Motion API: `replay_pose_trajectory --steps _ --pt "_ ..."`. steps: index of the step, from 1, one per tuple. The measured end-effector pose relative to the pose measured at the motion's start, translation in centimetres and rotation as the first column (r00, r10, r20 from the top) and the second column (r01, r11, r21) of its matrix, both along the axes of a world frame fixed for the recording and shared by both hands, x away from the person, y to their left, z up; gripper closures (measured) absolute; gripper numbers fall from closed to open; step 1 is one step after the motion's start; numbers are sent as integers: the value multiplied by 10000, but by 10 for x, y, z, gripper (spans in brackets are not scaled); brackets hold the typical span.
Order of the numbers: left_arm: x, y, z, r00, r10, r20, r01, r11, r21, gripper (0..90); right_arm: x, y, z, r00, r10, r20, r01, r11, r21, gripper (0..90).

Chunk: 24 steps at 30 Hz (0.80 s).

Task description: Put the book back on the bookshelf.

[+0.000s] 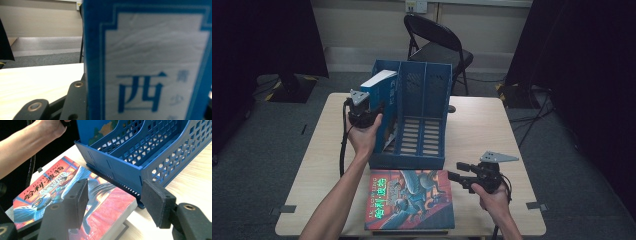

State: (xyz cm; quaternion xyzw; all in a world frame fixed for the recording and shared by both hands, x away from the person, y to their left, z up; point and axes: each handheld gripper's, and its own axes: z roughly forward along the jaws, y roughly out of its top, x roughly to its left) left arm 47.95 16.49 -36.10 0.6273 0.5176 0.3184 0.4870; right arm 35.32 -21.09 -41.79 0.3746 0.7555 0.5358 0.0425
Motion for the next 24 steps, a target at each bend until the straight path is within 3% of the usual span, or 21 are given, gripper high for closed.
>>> replay_pose_trajectory --steps 2,4,9,18,20,22,24 --pt "-3 -1 -4 10000 13 -9 -13 9998 179 615 0 1 0 10000 24 7 -24 10000 -35 383" --pt "-6 0 -5 10000 -15 23 15 10000 12 614 -1 1 0 10000 34 30 -34 10000 -52 383" --pt "-12 2 -4 9999 -23 -169 24 10000 55 611 0 1 0 10000 2 -4 -2 10000 -58 384" --pt "-24 2 -4 9992 -175 -362 190 9989 420 602 -1 2 1 10000 21 37 -21 10000 -94 385" --pt "-26 4 -2 9987 -209 -457 224 9992 333 596 -1 3 1 10000 33 13 -33 9999 -115 385" --pt "-28 3 -3 9985 -207 -513 234 9983 535 596 -1 3 0 10000 22 12 -22 9999 -131 386" --pt "-31 4 -3 9978 -353 -567 377 9984 430 583 -2 3 1 10000 22 11 -22 9999 -131 386"
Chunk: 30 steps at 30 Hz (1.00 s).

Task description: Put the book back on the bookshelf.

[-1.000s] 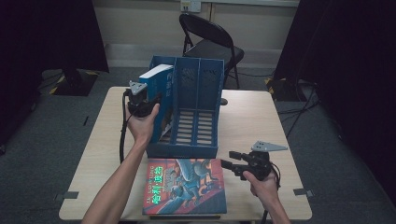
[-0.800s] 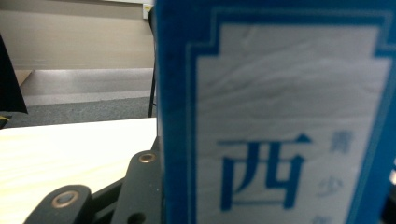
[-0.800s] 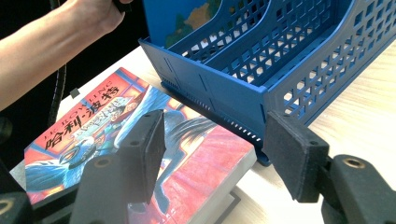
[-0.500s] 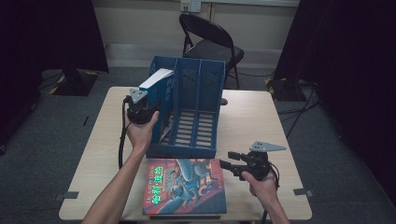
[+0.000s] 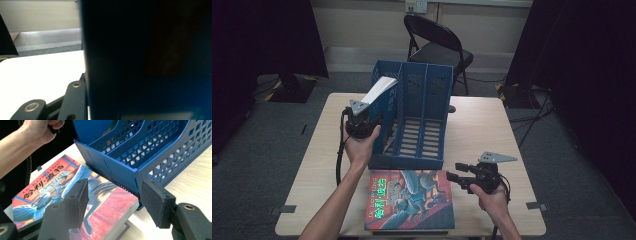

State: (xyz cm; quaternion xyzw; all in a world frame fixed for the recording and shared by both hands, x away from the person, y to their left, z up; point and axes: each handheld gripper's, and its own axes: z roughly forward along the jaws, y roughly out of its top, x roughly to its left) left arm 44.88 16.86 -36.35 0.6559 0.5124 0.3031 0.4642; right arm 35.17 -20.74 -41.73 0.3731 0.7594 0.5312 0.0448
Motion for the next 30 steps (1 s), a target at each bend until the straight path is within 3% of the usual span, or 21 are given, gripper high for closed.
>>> replay_pose_trajectory --steps 5,9,13,17,23,26,28,30 --pt "-6 1 2 9998 -177 4 177 9998 76 563 1 0 0 10000 -23 9 23 10000 -32 386" --pt "-10 4 3 9988 -427 -238 429 9991 75 530 0 0 0 10000 -16 9 16 10000 -29 386" --pt "-13 4 5 9980 -548 -317 561 9975 425 519 0 0 -1 10000 1 -6 -1 10000 -48 386" --pt "-16 7 8 9964 -697 -476 720 9962 482 490 0 1 -2 10000 25 -40 -25 9999 -99 386" --pt "-20 14 12 9958 -736 -536 757 9964 381 474 1 2 -2 10000 23 -50 -23 10000 -84 386" --pt "-20 15 14 9928 -970 -699 1005 9937 487 461 0 3 -2 10000 31 -61 -32 10000 -92 386" --pt "-19 18 16 9909 -1101 -779 1121 9935 220 447 1 3 -2 10000 32 -68 -33 9999 -106 386" --pt "-19 19 18 9904 -1105 -828 1137 9929 350 448 0 2 -2 10000 26 -67 -27 10000 -86 386"
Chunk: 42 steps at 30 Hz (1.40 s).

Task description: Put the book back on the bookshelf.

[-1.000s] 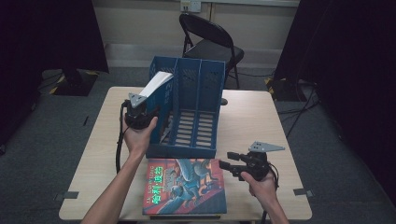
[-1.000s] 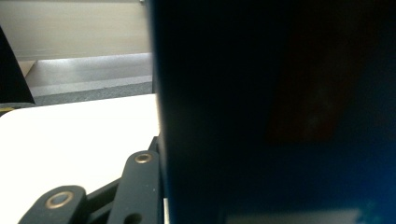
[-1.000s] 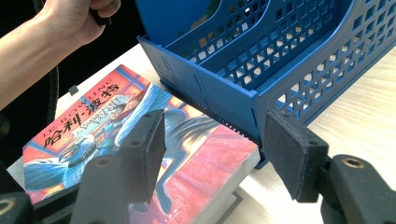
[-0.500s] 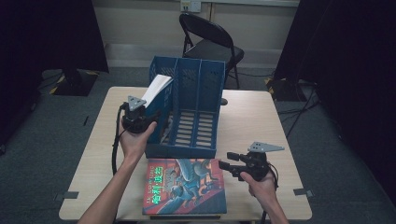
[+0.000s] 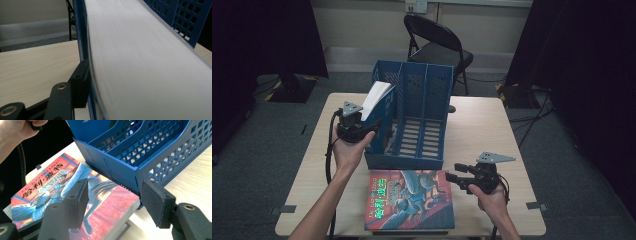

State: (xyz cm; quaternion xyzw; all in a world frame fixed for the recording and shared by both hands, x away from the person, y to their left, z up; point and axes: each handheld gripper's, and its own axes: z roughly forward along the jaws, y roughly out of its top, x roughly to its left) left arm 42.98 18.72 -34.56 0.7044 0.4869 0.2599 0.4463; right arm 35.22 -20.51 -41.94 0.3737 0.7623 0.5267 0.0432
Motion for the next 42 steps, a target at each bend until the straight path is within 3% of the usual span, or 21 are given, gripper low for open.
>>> replay_pose_trajectory --steps 8,13,15,16,18,21,22,25,28,32,35,38,42 --pt "-2 3 10 9999 -51 -148 53 9999 118 466 0 0 0 10000 11 -47 -11 10000 -33 386" --pt "0 5 28 9972 -129 -739 154 9993 327 446 0 1 0 10000 24 -31 -24 10000 -63 386" --pt "0 6 36 9979 -26 -645 68 9979 649 452 0 1 0 10000 18 -44 -18 10000 -67 386" --pt "1 6 40 9972 -45 -744 89 9982 588 451 0 1 0 10000 21 -52 -21 10000 -76 386" --pt "6 5 46 9928 -196 -1184 300 9958 860 460 0 1 0 10000 42 -62 -42 10000 -90 386" --pt "9 4 53 9938 -90 -1105 184 9963 842 473 0 1 0 10000 35 -56 -35 9999 -97 386" --pt "11 5 55 9915 -102 -1294 218 9958 885 477 0 1 0 10000 27 -47 -27 10000 -91 386" --pt "18 4 60 9821 -157 -1879 329 9956 883 477 0 0 0 10000 -17 -77 16 10000 -91 386" --pt "24 7 63 9701 -70 -2426 163 9992 365 484 0 0 0 10000 -41 -50 40 9999 -94 386" --pt "35 -1 70 9574 228 -2877 37 9958 915 490 0 1 0 10000 -15 -52 14 9999 -124 386" --pt "47 -6 75 9260 407 -3753 0 9942 1077 484 0 1 0 10000 16 -50 -17 9999 -126 386" --pt "56 -7 79 9148 563 -3999 -140 9940 1081 498 0 0 0 10000 -15 -73 15 9999 -102 386" --pt "68 -13 78 8786 725 -4721 -20 9889 1482 490 1 -1 0 10000 -26 -92 25 10000 -76 386"
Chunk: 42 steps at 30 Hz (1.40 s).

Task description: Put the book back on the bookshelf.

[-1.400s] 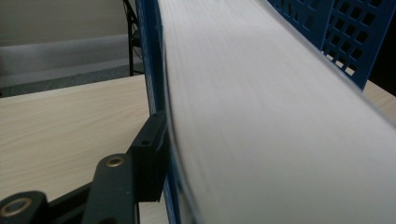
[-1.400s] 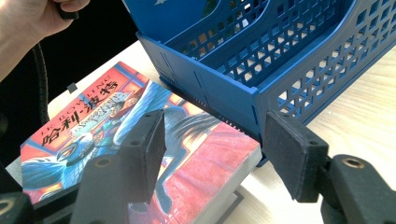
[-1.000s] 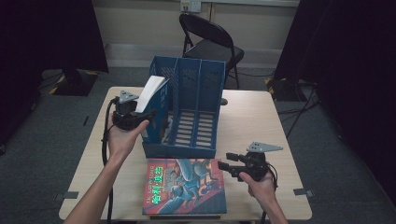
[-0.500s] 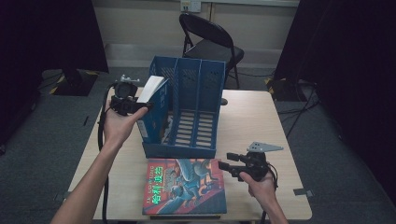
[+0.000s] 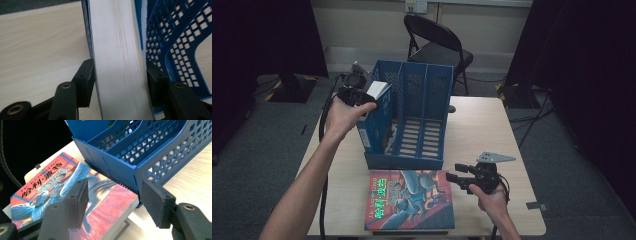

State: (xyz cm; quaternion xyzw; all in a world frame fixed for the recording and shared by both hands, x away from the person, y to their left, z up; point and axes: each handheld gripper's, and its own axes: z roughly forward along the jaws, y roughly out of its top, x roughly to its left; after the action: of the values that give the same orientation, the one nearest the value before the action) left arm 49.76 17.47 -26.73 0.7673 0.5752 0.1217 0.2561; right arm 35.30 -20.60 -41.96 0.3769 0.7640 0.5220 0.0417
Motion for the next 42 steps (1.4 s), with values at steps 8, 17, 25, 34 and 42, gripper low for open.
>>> replay_pose_trajectory --steps 8,17,25,34,42 --pt "11 -12 -6 9963 218 -827 -150 9965 821 493 0 0 0 10000 30 -11 -30 10000 19 386" --pt "16 -13 -13 9906 134 -1364 38 9921 1251 550 0 -2 0 10000 -10 -35 10 10000 45 386" --pt "21 -16 -11 9852 46 -1712 201 9896 1421 581 1 -2 0 10000 -6 -49 6 10000 35 385" --pt "22 -14 -11 9846 -112 -1747 324 9923 1195 611 2 -3 1 10000 -66 -56 67 10000 36 384" --pt "22 -8 -10 9869 -84 -1609 229 9958 888 615 3 -3 0 9999 -69 -118 70 10000 41 383"
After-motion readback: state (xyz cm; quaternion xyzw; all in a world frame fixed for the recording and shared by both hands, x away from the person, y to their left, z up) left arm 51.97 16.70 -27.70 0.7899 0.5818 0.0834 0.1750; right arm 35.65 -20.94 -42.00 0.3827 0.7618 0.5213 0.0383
